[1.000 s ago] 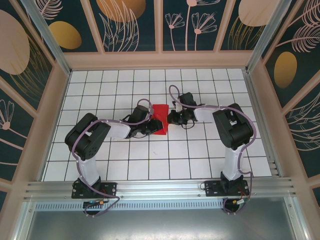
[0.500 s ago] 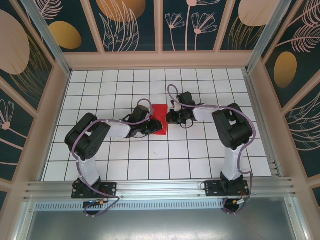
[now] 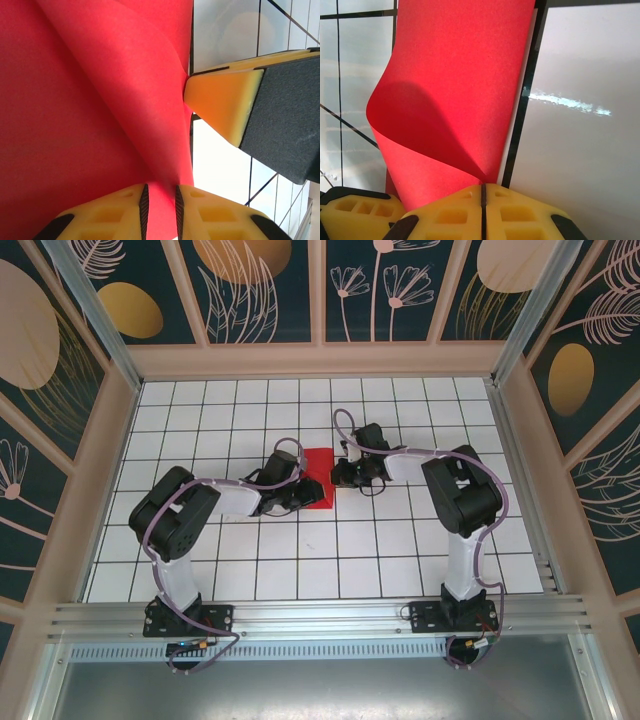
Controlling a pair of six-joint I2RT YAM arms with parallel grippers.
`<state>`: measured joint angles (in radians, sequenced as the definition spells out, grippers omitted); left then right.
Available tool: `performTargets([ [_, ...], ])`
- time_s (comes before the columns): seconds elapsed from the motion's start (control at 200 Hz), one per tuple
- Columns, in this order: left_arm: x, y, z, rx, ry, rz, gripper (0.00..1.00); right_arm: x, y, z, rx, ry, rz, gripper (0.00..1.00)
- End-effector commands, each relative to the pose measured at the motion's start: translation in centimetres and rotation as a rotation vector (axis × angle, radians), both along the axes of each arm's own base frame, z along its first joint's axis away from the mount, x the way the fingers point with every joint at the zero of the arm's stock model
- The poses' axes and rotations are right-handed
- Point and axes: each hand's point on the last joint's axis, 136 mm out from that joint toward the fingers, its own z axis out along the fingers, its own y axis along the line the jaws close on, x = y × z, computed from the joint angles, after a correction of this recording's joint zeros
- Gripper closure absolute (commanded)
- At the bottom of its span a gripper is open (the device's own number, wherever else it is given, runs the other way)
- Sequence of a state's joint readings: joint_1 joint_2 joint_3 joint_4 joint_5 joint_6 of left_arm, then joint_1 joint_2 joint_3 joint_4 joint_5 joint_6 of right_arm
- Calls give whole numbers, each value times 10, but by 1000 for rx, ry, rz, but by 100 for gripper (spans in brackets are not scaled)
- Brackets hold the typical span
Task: Fold a paper plane with a square sheet of paper (pick it up from the middle)
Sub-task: Fold the triangle a second time at the center of the table.
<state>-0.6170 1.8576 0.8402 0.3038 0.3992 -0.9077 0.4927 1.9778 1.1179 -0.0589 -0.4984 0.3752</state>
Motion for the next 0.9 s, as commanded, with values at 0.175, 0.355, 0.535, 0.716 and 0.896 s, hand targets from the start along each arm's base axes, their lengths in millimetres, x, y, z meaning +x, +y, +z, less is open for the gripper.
performTargets([
  [0.175,6,-10,54,-109,-101,-18,72,-2,-2,-17,-44,24,13,89],
  [0.355,19,-13,50,-90,-113,5,74,-3,-1,-18,-44,26,12,89],
  [0.535,30,-12,35,-43,-102,37,77,-3,-1,-18,-40,28,15,88],
  [0.716,36,-14,31,-40,-105,48,77,-4,0,-18,-35,30,19,87],
  [0.896,38,-7,16,14,-89,72,78,-4,-1,-18,-35,34,14,86],
])
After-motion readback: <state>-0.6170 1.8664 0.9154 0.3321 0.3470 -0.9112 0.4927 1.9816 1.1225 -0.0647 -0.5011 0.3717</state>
